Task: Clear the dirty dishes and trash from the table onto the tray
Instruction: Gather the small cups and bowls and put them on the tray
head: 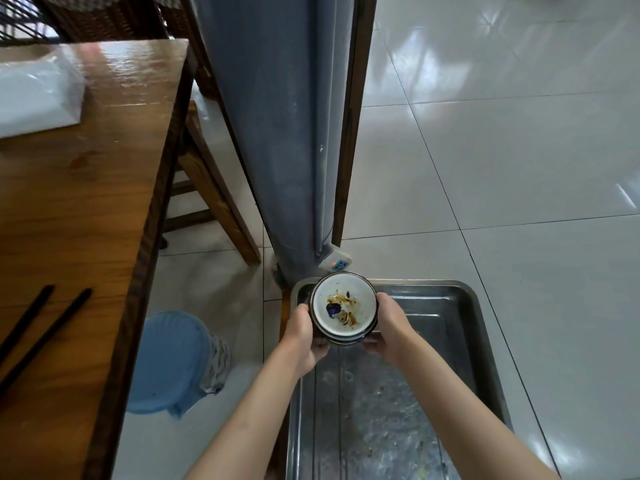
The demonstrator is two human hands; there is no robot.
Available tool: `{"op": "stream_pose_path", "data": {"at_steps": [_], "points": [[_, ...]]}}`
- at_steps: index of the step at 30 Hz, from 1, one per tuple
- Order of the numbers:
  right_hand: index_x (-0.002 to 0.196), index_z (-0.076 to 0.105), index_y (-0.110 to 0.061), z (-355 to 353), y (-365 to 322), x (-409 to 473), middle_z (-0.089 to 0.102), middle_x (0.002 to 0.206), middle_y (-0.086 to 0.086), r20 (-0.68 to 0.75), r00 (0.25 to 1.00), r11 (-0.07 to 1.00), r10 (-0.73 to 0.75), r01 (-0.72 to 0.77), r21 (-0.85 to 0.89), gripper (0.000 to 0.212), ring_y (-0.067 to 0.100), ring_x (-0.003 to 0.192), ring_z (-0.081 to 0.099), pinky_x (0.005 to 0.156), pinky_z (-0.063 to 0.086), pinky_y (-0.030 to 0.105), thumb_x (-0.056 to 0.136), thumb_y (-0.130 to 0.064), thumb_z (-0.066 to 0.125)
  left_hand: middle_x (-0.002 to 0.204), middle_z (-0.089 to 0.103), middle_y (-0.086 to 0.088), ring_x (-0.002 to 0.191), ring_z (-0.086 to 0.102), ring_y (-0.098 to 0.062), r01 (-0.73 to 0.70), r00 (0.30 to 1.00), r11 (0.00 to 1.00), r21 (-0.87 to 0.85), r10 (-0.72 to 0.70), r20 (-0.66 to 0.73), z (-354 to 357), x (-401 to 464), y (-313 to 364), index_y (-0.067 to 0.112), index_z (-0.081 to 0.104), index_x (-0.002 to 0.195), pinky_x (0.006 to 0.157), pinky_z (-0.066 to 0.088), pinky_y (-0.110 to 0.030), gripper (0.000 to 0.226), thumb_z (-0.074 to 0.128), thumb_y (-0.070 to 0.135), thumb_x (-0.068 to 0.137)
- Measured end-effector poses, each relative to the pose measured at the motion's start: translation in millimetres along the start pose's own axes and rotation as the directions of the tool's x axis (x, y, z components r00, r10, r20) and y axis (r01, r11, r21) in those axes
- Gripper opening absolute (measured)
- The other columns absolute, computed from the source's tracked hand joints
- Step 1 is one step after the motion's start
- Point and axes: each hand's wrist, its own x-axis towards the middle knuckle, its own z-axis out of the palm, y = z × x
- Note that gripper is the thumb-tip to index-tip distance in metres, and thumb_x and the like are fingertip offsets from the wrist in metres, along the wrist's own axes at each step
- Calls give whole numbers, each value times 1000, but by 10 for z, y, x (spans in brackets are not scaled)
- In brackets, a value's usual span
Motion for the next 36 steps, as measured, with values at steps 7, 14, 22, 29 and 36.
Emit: {"op": "stream_pose_path", "data": {"at_steps": [7,14,22,29,36], "points": [[77,55,-14,37,-40,-1,59,71,7,18,1000,1000,-5,5,-25,29,21,64,53,53,40,26,91,-28,34,65,57,-8,52,45,-16,5,999,1000,7,-5,-35,-57,30,-27,10,59,82,49,40,-24,35,32,30,93],[80,56,-14,30,-34,28,61,74,8,27,999,999,-22,23,-28,31,22,66,56,54,43,28,93,-29,33,73,58,-8,60,46,-16,-15,998,1000,-11,14,-53,-40,25,-47,11,59,83,55,39,-25,35,32,30,94],[74,50,-14,40,-44,50,52,70,7,15,1000,999,16,-15,-48,32,20,58,42,54,34,29,91,-33,31,71,58,-8,62,48,-17,-23,997,999,-39,20,-73,-1,-3,-50,11,59,84,54,38,-25,35,32,31,94],[121,51,-13,36,-54,53,58,120,13,19,1000,998,12,-11,-63,46,31,111,52,86,37,49,98,-43,24,80,62,-8,72,54,-17,-51,995,998,-43,47,-91,34,-52,-30,12,61,89,58,41,-26,33,33,29,95],[136,44,-15,22,-86,74,52,134,12,20,1000,997,3,-2,-71,59,34,121,48,100,33,55,97,-54,20,77,61,-5,71,53,-16,-90,989,996,-23,86,-116,58,-89,-14,17,60,81,58,40,-26,33,33,28,95]]}}
